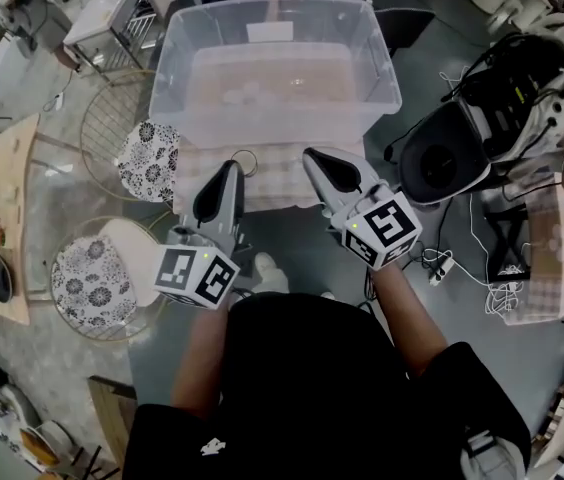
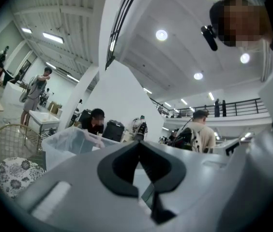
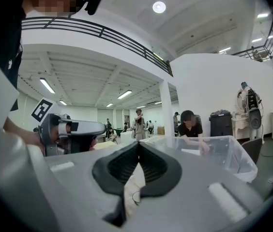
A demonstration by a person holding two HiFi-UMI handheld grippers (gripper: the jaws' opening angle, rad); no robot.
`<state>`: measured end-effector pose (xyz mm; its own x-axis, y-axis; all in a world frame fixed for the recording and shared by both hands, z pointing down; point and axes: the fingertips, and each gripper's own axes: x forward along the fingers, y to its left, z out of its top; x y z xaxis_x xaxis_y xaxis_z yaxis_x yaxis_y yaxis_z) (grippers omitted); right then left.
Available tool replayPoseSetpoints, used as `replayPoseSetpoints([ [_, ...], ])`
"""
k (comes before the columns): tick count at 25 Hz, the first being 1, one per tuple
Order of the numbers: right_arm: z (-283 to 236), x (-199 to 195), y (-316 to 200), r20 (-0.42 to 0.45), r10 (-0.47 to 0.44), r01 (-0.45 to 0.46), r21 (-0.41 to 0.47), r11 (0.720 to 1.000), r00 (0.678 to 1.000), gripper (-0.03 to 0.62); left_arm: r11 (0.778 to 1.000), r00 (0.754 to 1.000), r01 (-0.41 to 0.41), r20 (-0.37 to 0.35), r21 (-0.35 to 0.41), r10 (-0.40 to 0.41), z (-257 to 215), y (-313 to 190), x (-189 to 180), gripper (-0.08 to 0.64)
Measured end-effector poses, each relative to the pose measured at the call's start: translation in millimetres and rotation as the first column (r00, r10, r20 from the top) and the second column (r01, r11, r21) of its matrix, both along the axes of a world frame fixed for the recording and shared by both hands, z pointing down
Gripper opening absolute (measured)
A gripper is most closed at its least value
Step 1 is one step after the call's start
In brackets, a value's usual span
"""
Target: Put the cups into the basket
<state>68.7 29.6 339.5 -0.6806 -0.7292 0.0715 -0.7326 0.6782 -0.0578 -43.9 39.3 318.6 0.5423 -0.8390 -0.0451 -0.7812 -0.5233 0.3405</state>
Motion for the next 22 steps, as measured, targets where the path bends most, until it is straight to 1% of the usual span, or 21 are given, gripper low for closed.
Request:
replayPoseSetpoints([
  [4,2.0,-14.1,-18.0,-0.018,0.007,-0.007,-0.009,1.0,1.0,0.0,1.0,0.997,-0.006,0.073,0.024,0.004,5.9,-18.8,-14.6,0.008],
  [7,1.5,-25.2,-34.0,-0.038,0.016,-0.016,-0.017,1.0,0.999,0.0,0.999,0.995,-0.017,0.101,0.033,0.014,8.3,-33.5,-26.3,0.008],
  [15,8.7,-52.5,-61.5,-0.061,0.042,-0.045,-0.038,0.998,0.997,0.0,0.999,0.995,-0.029,0.094,0.021,0.027,14.1,-61.9,-60.4,0.008],
  [22,33.2,-49.6,-68.4,-0.096,0.081,-0.09,-0.09,0.992,0.992,0.0,0.999,0.996,-0.046,0.08,-0.003,0.046,26.3,-72.7,-69.6,0.008],
])
